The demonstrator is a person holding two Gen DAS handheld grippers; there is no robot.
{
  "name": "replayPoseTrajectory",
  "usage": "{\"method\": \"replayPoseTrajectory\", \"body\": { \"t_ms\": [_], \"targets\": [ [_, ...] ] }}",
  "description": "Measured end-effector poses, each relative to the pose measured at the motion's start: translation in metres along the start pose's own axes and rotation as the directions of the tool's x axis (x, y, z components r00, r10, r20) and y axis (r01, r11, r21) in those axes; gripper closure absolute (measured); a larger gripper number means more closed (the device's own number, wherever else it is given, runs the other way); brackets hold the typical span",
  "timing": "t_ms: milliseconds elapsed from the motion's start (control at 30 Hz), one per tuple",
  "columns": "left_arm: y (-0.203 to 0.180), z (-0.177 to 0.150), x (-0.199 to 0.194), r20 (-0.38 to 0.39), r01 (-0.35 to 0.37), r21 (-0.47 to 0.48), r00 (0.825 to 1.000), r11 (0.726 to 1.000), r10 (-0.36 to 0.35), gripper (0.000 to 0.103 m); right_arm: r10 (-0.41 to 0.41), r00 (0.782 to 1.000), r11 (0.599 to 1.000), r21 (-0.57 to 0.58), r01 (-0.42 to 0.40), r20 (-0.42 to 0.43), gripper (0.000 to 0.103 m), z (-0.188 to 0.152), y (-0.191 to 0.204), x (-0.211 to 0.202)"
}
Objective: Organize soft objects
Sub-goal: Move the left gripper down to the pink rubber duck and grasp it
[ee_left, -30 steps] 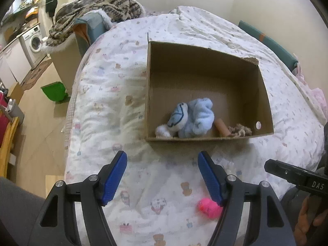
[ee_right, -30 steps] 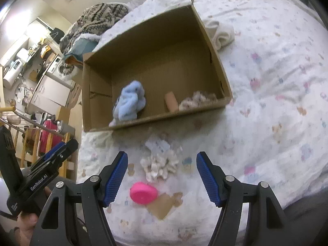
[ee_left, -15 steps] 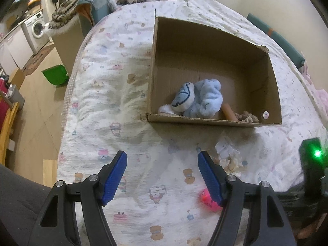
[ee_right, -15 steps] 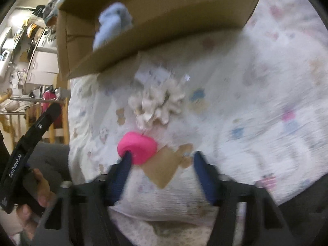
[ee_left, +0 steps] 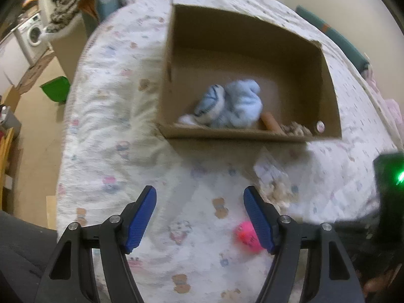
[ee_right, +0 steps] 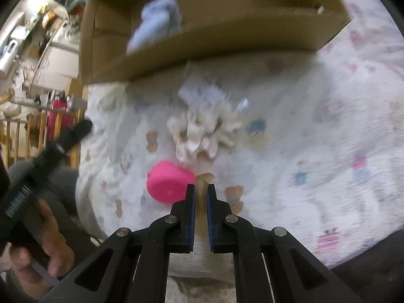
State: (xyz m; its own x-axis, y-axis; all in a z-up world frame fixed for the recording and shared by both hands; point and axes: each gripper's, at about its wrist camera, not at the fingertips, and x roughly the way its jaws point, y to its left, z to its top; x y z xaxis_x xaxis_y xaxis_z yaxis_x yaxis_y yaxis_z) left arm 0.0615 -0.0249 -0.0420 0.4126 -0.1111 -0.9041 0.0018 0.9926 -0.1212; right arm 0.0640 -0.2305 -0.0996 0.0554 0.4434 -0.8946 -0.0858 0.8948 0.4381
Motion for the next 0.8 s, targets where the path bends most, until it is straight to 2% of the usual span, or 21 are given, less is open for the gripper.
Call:
{"method": "replayPoseTrajectory", "body": {
  "t_ms": [267, 333, 433, 633, 667, 700, 733, 800],
  "targets": [
    [-0.043, -0.020, 0.022, -0.112, 0.090, 0.165, 0.991, 0.982, -0.072, 0.034, -0.045, 0.987, 0.996, 0.080, 0.033, 0.157, 0.093, 0.011, -0.018, -0.032],
    [-0.054, -0.025, 0.031, -0.156, 0.121, 0.199, 0.984, 0.973, -0.091, 0.034, -0.058, 0.983, 0.994, 0.098, 0.042, 0.172, 0.093, 0.014, -0.020, -0.034],
    [-0.063, -0.031, 0.046, -0.207, 0.129, 0.228, 0.975, 0.965, -0.081, 0.034, -0.064, 0.983, 0.992, 0.116, 0.044, 0.173, 0.093, 0.016, -0.026, -0.036],
    [-0.065, -0.036, 0.062, -0.273, 0.148, 0.209, 0.958, 0.967, -0.088, 0.035, -0.069, 0.983, 0.992, 0.115, 0.050, 0.169, 0.093, 0.021, -0.026, -0.034],
    [-0.065, -0.036, 0.063, -0.285, 0.150, 0.205, 0.955, 0.967, -0.088, 0.037, -0.069, 0.983, 0.992, 0.113, 0.050, 0.168, 0.093, 0.019, -0.026, -0.033],
    [-0.065, -0.037, 0.065, -0.296, 0.160, 0.202, 0.950, 0.966, -0.095, 0.058, -0.070, 0.984, 0.992, 0.111, 0.052, 0.166, 0.093, 0.019, -0.025, -0.032],
    [-0.066, -0.037, 0.063, -0.304, 0.174, 0.205, 0.947, 0.963, -0.106, 0.057, -0.070, 0.984, 0.993, 0.107, 0.053, 0.164, 0.093, 0.019, -0.024, -0.031],
    [-0.067, -0.035, 0.058, -0.272, 0.150, 0.236, 0.959, 0.960, -0.083, 0.057, -0.069, 0.984, 0.994, 0.101, 0.053, 0.162, 0.093, 0.018, -0.023, -0.031]
  ]
}}
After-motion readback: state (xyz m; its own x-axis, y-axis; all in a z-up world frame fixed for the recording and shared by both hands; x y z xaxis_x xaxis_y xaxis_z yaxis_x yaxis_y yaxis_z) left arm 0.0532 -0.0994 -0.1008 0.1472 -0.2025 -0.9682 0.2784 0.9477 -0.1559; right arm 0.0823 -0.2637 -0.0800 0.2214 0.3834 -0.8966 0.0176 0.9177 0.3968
